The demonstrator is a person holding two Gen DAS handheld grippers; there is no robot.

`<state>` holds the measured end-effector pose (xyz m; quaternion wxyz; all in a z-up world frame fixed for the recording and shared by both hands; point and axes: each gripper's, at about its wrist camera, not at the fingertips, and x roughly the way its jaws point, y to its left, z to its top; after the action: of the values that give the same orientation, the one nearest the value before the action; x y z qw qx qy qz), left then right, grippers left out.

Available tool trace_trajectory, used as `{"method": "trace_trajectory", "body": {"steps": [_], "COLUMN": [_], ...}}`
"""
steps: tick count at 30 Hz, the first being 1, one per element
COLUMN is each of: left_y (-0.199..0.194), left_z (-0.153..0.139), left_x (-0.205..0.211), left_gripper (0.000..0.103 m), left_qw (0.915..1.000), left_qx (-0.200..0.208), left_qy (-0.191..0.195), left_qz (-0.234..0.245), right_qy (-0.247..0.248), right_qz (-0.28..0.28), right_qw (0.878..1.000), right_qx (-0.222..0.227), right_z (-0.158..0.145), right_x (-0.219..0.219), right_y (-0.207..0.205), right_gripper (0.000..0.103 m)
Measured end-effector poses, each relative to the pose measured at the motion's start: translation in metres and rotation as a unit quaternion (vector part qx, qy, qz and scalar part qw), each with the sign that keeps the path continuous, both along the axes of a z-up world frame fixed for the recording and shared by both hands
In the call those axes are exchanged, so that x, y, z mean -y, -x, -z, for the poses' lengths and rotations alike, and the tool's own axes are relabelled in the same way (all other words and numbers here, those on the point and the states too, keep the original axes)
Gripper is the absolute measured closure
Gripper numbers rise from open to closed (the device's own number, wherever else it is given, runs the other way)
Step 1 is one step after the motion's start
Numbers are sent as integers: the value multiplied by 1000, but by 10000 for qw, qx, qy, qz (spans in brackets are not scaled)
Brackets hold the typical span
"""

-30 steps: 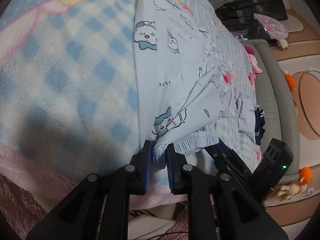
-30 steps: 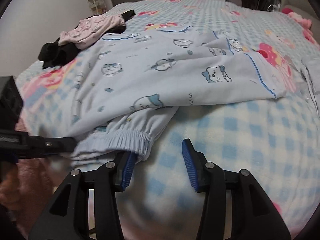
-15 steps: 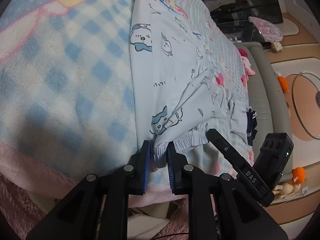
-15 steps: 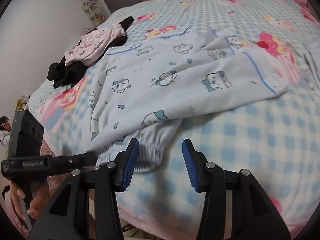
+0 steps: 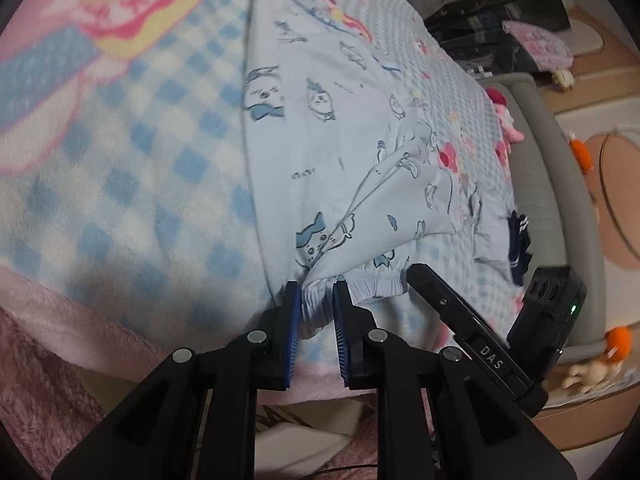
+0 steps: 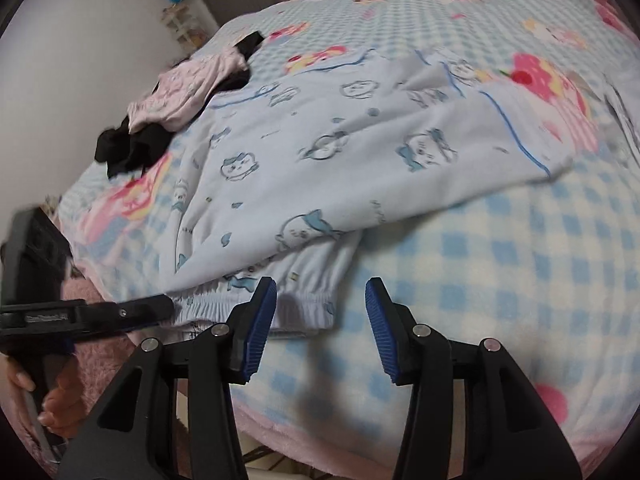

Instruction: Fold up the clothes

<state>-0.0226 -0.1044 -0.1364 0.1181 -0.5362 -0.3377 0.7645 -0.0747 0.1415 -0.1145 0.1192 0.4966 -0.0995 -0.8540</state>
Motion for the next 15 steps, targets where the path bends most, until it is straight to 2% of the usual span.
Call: {"method": "trace_trajectory", "body": {"steps": [2,3,5,7,11,13,15], "left_y": [1,1,0,-3,-5,1,10], "left_z": [3,6,11,8,-3,-5,-3], "left_x": [-3,-2,1,3,17,26,31], "left_gripper": [85,83,83,79,80,80,80], "left_qw": [9996,9994,9990,9985,9992,9986,9986], "left_qx": [78,155,295,272,29,-50,-45], "left_qy": [285,296,327,469,299,341,321], "left_qz": [-4,-12,-26,-4,-277,-399,-427], "right_qy": [-233,-321,-229,-142,47,98,-4], "right_qz": [-71,-85,27,117,261,314,241], "right_qw": [9997,9993,9995,9995,9995,9994,9997], "right_qx": [90,148,218,238,165,97,66], "right_z": [8,12,19,20,11,5,2], "right_x": [7,9,2,-6,-19,-22,-18], "right_y": [2,2,-1,-5,-9,-9,-6], "right_gripper": [56,56,56,56,56,56,56]}}
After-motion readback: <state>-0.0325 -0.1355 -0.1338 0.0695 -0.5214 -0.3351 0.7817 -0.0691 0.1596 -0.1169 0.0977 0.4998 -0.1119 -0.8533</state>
